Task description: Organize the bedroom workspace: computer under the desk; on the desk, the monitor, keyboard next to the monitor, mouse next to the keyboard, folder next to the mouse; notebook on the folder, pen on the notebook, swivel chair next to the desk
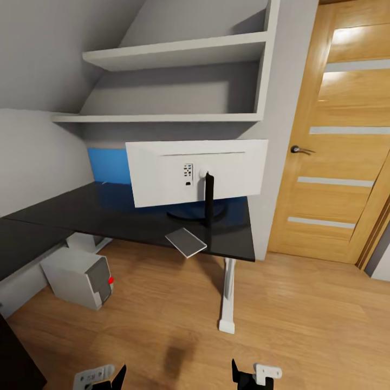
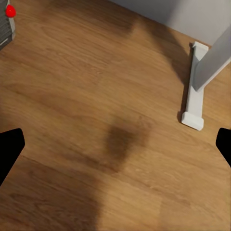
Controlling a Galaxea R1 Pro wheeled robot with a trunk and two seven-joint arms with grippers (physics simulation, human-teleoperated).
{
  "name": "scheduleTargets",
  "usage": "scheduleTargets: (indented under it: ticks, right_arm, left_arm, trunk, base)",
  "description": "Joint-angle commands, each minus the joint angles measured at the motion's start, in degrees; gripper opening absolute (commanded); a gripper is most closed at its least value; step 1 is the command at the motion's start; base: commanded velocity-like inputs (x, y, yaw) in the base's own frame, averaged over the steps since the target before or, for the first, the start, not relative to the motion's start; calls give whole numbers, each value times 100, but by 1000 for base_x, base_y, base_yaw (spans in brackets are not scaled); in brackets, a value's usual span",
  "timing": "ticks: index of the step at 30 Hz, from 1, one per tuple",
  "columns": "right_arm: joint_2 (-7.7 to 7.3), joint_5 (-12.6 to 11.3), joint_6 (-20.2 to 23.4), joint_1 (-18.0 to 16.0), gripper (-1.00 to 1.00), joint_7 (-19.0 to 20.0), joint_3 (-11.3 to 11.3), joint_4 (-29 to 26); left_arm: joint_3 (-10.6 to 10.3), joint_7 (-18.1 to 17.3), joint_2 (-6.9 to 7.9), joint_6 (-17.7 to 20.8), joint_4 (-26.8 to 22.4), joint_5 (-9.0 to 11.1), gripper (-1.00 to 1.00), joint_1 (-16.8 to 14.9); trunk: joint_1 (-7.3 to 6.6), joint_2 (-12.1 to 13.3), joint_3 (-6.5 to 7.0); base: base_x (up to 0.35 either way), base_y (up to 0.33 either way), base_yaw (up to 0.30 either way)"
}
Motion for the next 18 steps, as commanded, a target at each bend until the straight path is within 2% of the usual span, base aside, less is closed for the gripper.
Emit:
scheduleTargets:
  ticks: [1, 8, 18]
  right_arm:
    - [3, -60, -23, -5, 100, 22, 40, 11]
    - [3, -60, -43, -5, 100, 22, 40, 10]
    - [-6, -53, -59, -5, 100, 22, 36, -43]
  left_arm:
    - [-9, 36, 5, 16, -12, 28, 100, -2]
    - [-9, 44, 5, 16, -4, 160, 100, -2]
    - [-8, 59, -3, 16, 11, 165, 100, -2]
  trunk:
    - [22, -44, -23]
    - [176, -325, -150]
    - [396, -726, -337]
  base:
    - [0, 0, 0]
    - [0, 0, 0]
    - [0, 0, 0]
